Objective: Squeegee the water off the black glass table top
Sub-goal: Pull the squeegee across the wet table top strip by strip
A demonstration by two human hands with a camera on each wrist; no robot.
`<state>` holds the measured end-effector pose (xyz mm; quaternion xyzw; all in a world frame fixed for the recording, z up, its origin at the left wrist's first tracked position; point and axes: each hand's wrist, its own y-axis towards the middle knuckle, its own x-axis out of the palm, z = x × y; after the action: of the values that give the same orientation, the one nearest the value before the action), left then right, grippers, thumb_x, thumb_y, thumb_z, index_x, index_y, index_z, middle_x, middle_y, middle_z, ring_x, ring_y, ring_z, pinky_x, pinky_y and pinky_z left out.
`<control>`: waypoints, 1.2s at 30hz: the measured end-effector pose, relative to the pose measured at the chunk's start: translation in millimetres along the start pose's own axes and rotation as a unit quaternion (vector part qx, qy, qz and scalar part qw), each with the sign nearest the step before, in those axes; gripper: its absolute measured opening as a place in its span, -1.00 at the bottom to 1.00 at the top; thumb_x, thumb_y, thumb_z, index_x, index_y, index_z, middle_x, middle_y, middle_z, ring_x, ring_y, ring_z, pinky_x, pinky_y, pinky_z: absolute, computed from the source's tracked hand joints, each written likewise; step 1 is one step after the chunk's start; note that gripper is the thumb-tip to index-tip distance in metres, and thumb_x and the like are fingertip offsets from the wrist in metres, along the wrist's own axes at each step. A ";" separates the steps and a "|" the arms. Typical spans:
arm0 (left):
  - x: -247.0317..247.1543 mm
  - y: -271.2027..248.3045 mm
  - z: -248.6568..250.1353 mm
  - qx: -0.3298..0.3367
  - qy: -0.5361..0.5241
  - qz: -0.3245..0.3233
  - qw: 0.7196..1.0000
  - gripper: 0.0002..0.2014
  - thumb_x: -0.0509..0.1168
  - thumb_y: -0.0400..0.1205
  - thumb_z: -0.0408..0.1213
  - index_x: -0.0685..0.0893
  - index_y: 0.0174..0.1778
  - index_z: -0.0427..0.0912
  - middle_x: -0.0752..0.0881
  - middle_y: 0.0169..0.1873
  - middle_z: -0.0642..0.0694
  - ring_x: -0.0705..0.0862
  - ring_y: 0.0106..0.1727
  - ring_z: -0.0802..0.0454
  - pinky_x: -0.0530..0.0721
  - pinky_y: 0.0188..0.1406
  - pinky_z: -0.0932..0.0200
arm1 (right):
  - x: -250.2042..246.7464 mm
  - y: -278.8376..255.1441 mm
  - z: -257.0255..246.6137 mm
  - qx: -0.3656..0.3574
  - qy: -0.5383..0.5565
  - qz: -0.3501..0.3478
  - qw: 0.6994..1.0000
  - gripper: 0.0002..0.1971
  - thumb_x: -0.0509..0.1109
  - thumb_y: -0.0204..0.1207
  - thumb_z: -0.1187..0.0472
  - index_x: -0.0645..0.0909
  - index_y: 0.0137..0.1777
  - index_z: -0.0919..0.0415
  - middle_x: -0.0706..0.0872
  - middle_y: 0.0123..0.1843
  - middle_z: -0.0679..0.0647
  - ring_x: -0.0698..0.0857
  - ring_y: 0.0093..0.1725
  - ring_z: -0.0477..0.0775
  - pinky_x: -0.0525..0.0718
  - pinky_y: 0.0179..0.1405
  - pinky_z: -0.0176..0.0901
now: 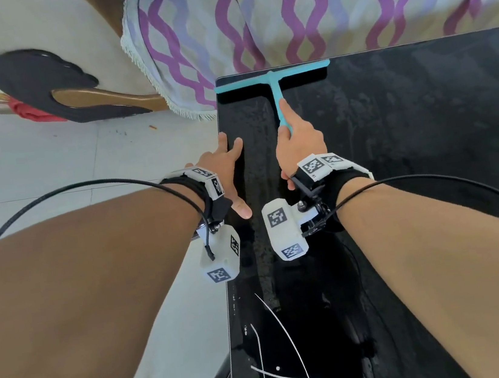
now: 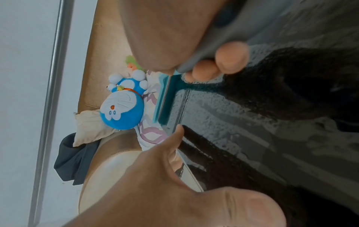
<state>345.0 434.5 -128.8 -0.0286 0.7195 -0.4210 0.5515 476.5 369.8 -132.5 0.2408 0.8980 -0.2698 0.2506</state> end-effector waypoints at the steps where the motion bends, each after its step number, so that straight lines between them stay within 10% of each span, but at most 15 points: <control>1: -0.8 -0.4 0.7 -0.001 0.001 0.002 1.000 0.49 0.67 0.02 0.20 -0.25 0.68 0.08 -0.31 0.67 -0.10 0.51 0.43 -0.29 0.59 0.23 -0.33 | 0.7 -2.4 0.3 -0.005 -0.003 0.005 1.000 -0.48 0.06 0.74 0.11 0.17 0.65 -0.32 0.47 -0.31 -0.13 0.79 -0.18 0.26 0.79 -0.12 0.25; 19: 13.0 -28.9 13.1 -0.093 -0.124 0.054 0.986 0.52 0.71 0.14 -0.06 -0.45 0.63 -0.10 -0.32 0.64 -0.35 0.33 0.53 -0.45 0.50 0.37 -0.33 | -1.5 -73.0 35.8 -0.001 -0.036 -0.006 0.999 -0.45 0.02 0.76 0.12 0.07 0.67 -0.36 0.48 -0.45 0.00 0.46 -0.48 -0.05 0.35 -0.53 -0.20; 25: 37.6 -63.8 12.0 -0.110 -0.213 0.099 0.966 0.14 0.53 0.43 0.03 -0.15 0.68 -0.21 0.51 0.42 -0.32 0.56 0.36 -0.27 0.57 0.22 -0.07 | -5.4 -107.7 38.8 0.023 -0.044 -0.017 0.999 -0.45 0.02 0.75 0.11 0.06 0.67 -0.35 0.51 -0.42 0.00 0.49 -0.45 -0.06 0.38 -0.48 -0.17; 30: 58.5 -87.4 16.5 -0.092 -0.221 0.070 0.968 -0.11 0.57 0.32 0.13 0.32 0.44 -0.19 0.64 0.24 -0.25 0.65 0.19 -0.28 0.59 0.02 -0.04 | -6.2 -139.2 47.6 0.037 -0.059 -0.028 0.997 -0.45 -0.01 0.76 0.10 0.02 0.68 -0.35 0.51 -0.37 0.01 0.46 -0.42 -0.07 0.41 -0.34 -0.15; 36: 87.6 -129.9 24.7 -0.077 -0.190 -0.027 0.978 0.15 0.72 0.04 0.04 0.24 0.47 -0.15 0.64 0.24 -0.19 0.66 0.21 -0.27 0.66 0.01 -0.07 | -3.6 -181.8 60.8 0.046 -0.064 -0.037 0.996 -0.44 -0.04 0.77 0.09 -0.08 0.68 -0.38 0.51 -0.41 0.01 0.49 -0.44 -0.06 0.30 -0.50 -0.17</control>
<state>276.1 292.4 -114.4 -0.1697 0.6311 -0.3662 0.6624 395.6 197.7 -108.6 0.2009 0.8749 -0.3350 0.2863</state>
